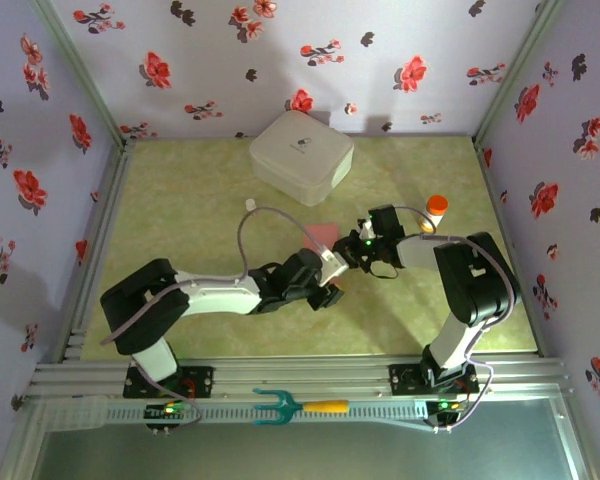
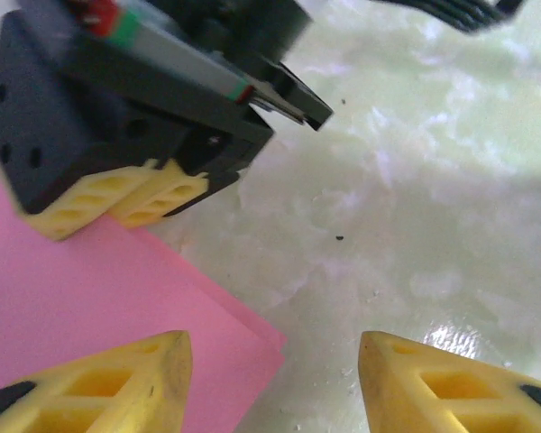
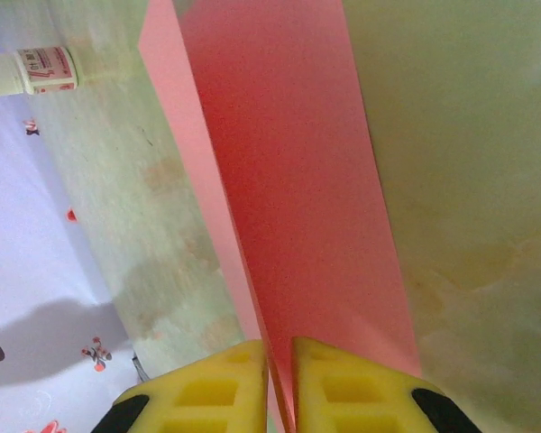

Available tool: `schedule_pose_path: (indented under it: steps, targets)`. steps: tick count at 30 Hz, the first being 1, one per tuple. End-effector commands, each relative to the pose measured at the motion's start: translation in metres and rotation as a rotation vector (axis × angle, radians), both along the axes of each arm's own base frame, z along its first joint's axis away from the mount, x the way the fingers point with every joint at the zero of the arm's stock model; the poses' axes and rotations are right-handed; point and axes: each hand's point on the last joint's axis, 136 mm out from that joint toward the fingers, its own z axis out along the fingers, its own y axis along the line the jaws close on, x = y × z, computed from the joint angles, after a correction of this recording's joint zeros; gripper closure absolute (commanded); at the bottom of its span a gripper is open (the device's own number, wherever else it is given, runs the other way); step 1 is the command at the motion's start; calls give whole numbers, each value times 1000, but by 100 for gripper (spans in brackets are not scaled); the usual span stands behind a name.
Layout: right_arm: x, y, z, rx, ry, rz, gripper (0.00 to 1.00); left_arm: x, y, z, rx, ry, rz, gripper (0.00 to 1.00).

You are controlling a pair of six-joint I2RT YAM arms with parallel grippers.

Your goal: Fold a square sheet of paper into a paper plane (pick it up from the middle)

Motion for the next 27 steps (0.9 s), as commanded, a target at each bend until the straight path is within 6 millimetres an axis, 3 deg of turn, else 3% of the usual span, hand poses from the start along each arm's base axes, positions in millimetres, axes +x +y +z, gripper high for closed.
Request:
schedule_pose_path:
  steps: [1,9,18,27]
  targets:
    - [2,1,1,12,0,7,85,10,3,-10,148,-192,-22,45]
    - [3,2,3,28,0,-9,87,16,7,-14,244,-325,28,42]
    - [3,1,3,26,1,-16,87,20,3,-15,254,-347,44,42]
    - [3,1,2,25,2,-17,86,17,1,-13,237,-336,32,54]
